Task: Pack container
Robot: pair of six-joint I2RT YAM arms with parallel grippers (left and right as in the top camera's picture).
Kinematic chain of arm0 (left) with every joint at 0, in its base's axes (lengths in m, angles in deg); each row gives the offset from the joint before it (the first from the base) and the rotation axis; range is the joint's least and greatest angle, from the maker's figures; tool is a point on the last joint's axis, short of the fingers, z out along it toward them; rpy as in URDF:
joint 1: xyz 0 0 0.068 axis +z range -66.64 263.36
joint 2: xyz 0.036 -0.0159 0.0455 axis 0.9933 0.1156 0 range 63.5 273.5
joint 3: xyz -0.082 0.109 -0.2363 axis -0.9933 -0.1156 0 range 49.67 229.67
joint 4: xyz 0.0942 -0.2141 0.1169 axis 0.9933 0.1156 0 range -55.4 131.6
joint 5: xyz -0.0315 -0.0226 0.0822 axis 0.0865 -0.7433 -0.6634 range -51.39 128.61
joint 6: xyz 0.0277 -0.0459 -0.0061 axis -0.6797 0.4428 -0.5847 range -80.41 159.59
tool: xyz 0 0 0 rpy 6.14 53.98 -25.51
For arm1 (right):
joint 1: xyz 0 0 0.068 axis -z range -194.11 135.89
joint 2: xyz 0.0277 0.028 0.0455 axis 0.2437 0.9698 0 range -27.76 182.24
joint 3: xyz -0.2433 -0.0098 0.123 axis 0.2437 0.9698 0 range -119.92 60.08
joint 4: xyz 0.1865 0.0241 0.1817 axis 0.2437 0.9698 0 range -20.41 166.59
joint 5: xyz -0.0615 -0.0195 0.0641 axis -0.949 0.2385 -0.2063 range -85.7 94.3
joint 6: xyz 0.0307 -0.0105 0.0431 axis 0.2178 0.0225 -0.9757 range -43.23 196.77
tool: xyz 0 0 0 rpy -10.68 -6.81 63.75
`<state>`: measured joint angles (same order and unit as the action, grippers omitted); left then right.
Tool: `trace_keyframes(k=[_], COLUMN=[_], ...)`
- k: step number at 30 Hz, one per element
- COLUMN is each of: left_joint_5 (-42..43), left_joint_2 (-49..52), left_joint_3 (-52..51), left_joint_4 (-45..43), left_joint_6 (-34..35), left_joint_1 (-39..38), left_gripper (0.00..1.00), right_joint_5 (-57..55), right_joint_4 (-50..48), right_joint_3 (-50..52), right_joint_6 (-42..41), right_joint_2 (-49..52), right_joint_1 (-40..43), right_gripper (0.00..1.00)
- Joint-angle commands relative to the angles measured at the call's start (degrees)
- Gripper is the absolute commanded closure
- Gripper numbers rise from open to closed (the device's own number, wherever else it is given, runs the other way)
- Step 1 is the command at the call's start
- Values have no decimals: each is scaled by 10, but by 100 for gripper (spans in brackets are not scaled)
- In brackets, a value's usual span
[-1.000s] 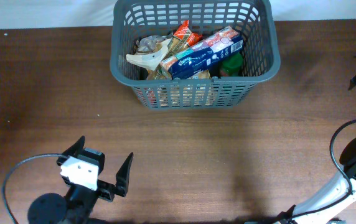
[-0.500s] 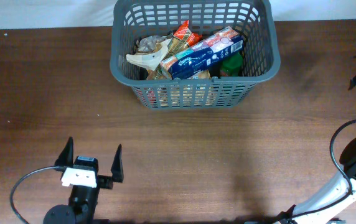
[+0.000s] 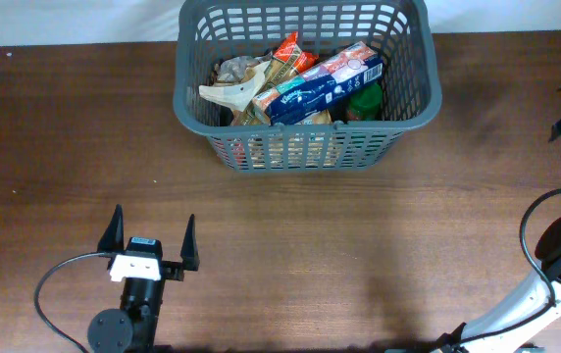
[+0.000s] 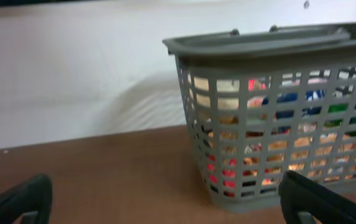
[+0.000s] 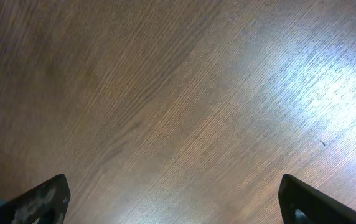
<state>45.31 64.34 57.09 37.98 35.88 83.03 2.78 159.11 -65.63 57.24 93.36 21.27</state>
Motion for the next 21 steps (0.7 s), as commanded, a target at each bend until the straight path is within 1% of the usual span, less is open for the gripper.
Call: trace_keyframes(k=[1,10,14,18,21], left_joint_5=[-9,-21,-52,-67,-69], left_joint_2=[-5,-6,-6,-6,-6], left_joint_3=[-26,-70,-70,-70,-70], left_joint_4=[-4,-22,-16,13,14], left_joint_6=[-9,-9,-9,-9,-10], left_joint_1=[4,5,5,5,5], left_gripper=[1,1,1,1,1], right_joint_5=[-5,-5,-5,-5,-5], right_joint_4=[0,0,0,0,0], right_joint_3=[1,1,1,1,1], right_joint_6=[-5,-5,-5,-5,-5], right_joint_2=[-7,-7,-7,-7,-7], right_joint_1=[-2,-2,-2,-2,-2], right_gripper=[1,1,1,1,1])
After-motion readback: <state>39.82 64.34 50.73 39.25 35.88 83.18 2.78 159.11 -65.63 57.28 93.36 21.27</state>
